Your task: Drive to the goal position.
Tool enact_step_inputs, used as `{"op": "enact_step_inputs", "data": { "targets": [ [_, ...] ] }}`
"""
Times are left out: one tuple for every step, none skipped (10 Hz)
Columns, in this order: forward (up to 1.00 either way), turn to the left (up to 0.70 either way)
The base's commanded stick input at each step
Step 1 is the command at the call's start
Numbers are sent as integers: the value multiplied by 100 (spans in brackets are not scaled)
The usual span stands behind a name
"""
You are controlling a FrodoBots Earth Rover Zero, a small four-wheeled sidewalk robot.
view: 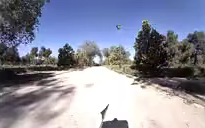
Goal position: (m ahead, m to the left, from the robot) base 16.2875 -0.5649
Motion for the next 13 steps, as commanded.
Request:
{"op": "enact_step_inputs", "data": {
  "targets": [
    [100,4],
    [100,4],
    [100,4],
    [100,4],
    [100,4],
    [100,4],
    [100,4],
    [100,4],
    [100,4],
    [100,4],
    [100,4],
    [100,4],
    [100,4]
  ]
}}
